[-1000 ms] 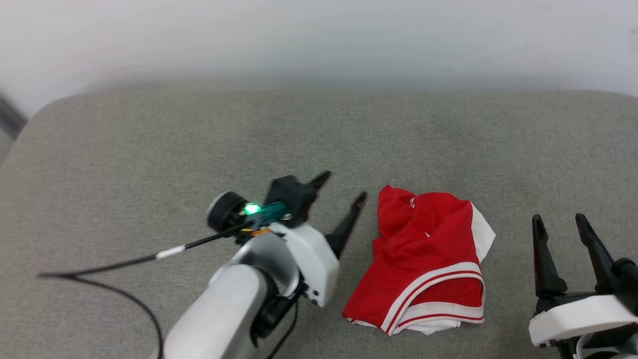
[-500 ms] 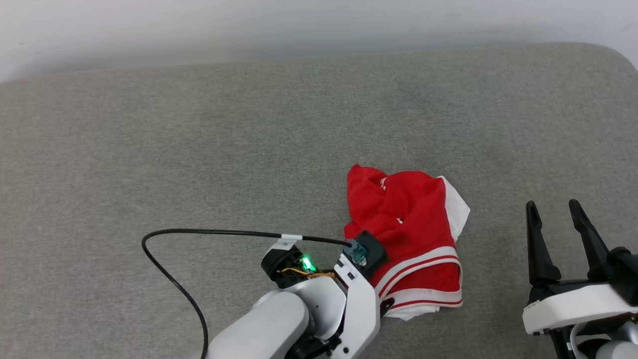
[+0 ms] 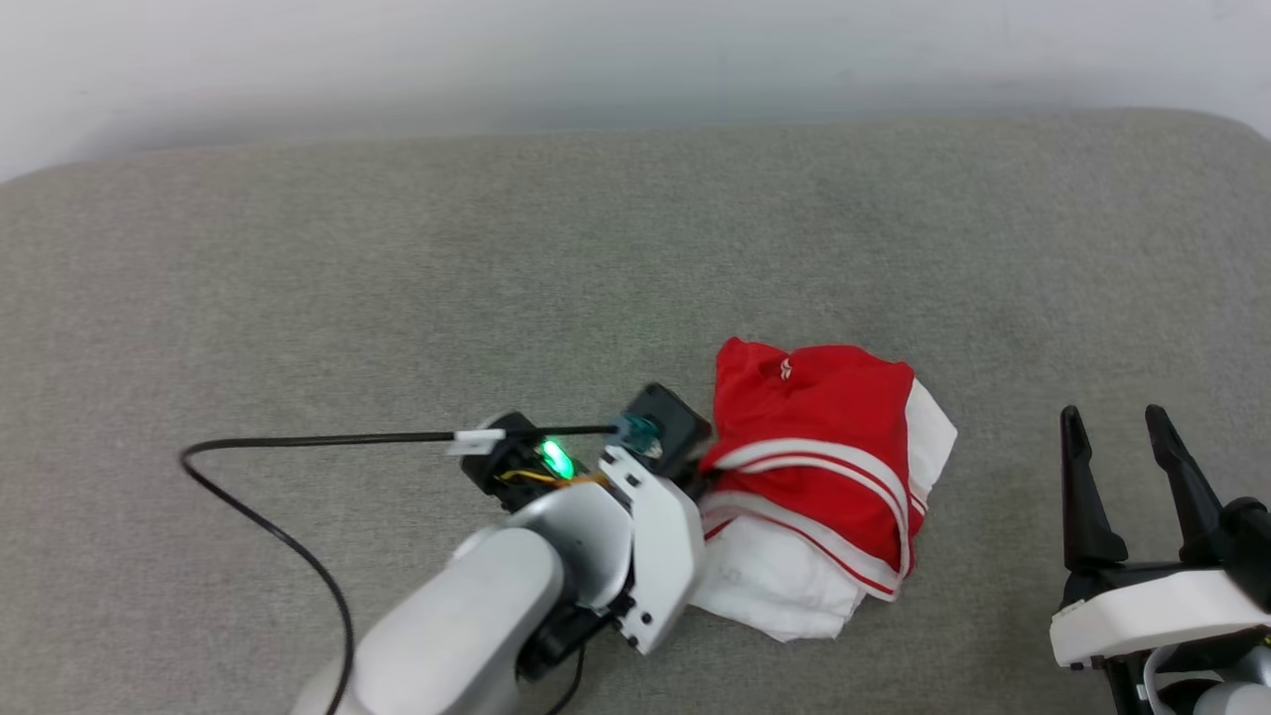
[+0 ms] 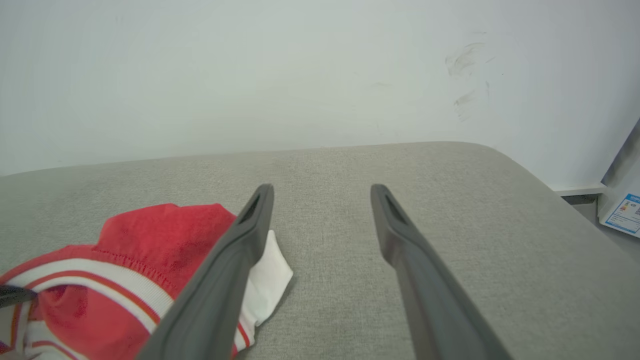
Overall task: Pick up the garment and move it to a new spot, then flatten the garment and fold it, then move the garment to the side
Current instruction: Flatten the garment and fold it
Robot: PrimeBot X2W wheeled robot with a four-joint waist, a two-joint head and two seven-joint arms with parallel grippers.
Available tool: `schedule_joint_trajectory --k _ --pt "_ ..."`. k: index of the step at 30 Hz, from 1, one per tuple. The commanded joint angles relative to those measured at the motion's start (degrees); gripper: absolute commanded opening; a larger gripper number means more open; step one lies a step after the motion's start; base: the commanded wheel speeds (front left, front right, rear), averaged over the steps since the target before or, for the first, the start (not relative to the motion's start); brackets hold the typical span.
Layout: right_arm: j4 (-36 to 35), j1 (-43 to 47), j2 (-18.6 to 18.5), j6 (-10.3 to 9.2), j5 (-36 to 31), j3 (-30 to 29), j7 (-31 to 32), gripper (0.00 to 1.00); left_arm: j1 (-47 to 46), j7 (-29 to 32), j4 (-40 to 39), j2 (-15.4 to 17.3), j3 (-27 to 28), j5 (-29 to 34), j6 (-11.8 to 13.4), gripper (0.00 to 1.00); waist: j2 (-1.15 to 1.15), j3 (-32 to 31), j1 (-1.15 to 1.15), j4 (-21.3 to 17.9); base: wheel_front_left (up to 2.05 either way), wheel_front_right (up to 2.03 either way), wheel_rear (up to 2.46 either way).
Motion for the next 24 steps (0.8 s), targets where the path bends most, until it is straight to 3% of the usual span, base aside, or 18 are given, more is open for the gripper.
schedule_joint_trajectory --k 1,11,15,16,17,18,24 --pt "0.11 0.54 0.04 -0.02 0.02 -0.18 -0.21 1.0 0.61 -1.54 -1.67 1.34 1.41 0.45 1.36 0.0 0.0 -1.26 0.0 1.47 0.0 0.0 0.0" --pt "-0.67 1.16 0.05 -0.02 -0.35 -0.34 0.8 1.0 13.14 -3.68 -8.55 10.24 9.79 -3.86 10.96 0.0 0.0 -2.98 0.0 4.74 0.0 0.0 0.0" --pt "-0.72 1.59 0.05 -0.02 -0.42 -0.31 1.14 1.0 19.08 -4.67 -6.48 10.23 11.44 -7.94 12.23 0.0 0.0 -3.39 0.0 5.05 0.0 0.0 0.0" --pt "-0.69 1.73 0.05 -0.02 -0.47 -0.39 1.21 1.0 20.17 -5.13 -5.8 9.76 11.67 -8.75 12.48 0.25 0.0 -3.58 0.0 5.13 0.0 0.0 0.0" --pt "-0.67 1.85 0.05 -0.02 -0.5 -0.42 1.33 1.0 20.99 -5.93 -5.45 9.33 11.84 -9.18 12.43 0.84 0.0 -3.78 0.0 5.16 0.0 0.0 0.0" --pt "-0.61 2.0 0.05 -0.02 -0.44 -0.49 1.53 1.0 21.36 -7.48 -5.3 8.74 12.38 -9.47 12.61 1.0 0.0 -4.11 0.0 5.22 0.0 0.0 0.0" --pt "-0.73 3.17 0.05 -0.02 -0.23 -1.1 2.73 1.0 22.23 -20.97 -6.96 6.44 15.93 -7.16 14.58 1.0 0.0 -6.15 0.0 5.47 0.0 0.0 0.0"
